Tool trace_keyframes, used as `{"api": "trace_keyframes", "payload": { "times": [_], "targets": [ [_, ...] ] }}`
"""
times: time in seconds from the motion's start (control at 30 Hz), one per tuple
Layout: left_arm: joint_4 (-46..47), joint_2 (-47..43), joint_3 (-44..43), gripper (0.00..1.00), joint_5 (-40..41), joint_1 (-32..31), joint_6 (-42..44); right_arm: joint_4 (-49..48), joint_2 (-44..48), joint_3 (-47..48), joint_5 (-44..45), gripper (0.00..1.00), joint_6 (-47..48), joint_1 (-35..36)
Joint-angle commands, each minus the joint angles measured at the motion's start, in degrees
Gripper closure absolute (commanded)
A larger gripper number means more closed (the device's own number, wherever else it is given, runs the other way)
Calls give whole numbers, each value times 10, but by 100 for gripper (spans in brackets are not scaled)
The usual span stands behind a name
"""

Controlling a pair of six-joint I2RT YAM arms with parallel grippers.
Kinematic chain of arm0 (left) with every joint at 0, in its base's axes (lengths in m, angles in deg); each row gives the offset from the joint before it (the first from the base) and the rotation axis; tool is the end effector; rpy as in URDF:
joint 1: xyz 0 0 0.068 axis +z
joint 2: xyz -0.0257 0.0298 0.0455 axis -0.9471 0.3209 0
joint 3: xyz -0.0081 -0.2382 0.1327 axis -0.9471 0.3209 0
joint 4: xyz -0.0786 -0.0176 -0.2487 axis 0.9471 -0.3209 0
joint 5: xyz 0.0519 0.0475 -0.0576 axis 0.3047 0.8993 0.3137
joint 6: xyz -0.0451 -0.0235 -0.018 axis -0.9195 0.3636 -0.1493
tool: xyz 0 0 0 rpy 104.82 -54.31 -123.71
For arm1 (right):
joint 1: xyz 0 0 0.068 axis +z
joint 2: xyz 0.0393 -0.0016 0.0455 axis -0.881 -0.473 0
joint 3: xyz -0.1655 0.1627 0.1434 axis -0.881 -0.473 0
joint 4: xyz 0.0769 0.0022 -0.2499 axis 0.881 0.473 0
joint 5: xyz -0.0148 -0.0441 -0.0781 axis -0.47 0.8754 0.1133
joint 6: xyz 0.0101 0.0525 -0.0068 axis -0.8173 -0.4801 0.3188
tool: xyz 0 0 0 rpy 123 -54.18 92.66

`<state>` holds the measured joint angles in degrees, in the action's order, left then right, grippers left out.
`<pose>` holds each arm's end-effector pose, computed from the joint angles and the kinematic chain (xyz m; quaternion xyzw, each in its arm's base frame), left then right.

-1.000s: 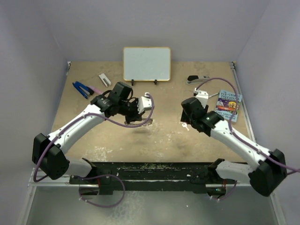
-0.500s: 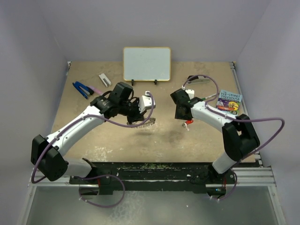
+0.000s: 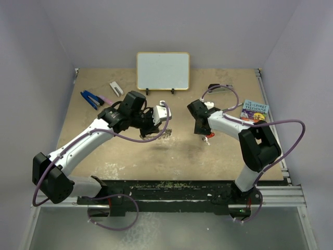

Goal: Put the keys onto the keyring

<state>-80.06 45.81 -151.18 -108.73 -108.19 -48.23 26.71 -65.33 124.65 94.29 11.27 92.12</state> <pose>0.2137 -0.1812 0.3187 0.5431 0.7249 -0.2576 0.3365 0.2982 0.1583 0.1810 0.1308 0.9467 -0.0296 0.2930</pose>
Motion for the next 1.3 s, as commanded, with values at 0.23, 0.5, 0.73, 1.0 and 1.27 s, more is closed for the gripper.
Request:
{"api": "trace_keyframes", "payload": {
  "times": [0.23, 0.5, 0.73, 1.0, 1.27],
  "targets": [
    [23, -18, -14, 97, 1, -2, -7, 22, -5, -14, 23, 66, -26, -6],
    [23, -18, -16, 97, -1, -3, -8, 32, 0, -19, 33, 66, -29, -12],
    [22, -17, -17, 97, 0, -2, -7, 15, -12, -25, 20, 69, -24, -17],
    [22, -16, -19, 97, -1, -2, -8, 10, -22, -25, 13, 83, -19, -17],
    [21, -16, -21, 97, 0, -3, -6, 26, -14, -26, 13, 90, -20, -17]
  ]
}}
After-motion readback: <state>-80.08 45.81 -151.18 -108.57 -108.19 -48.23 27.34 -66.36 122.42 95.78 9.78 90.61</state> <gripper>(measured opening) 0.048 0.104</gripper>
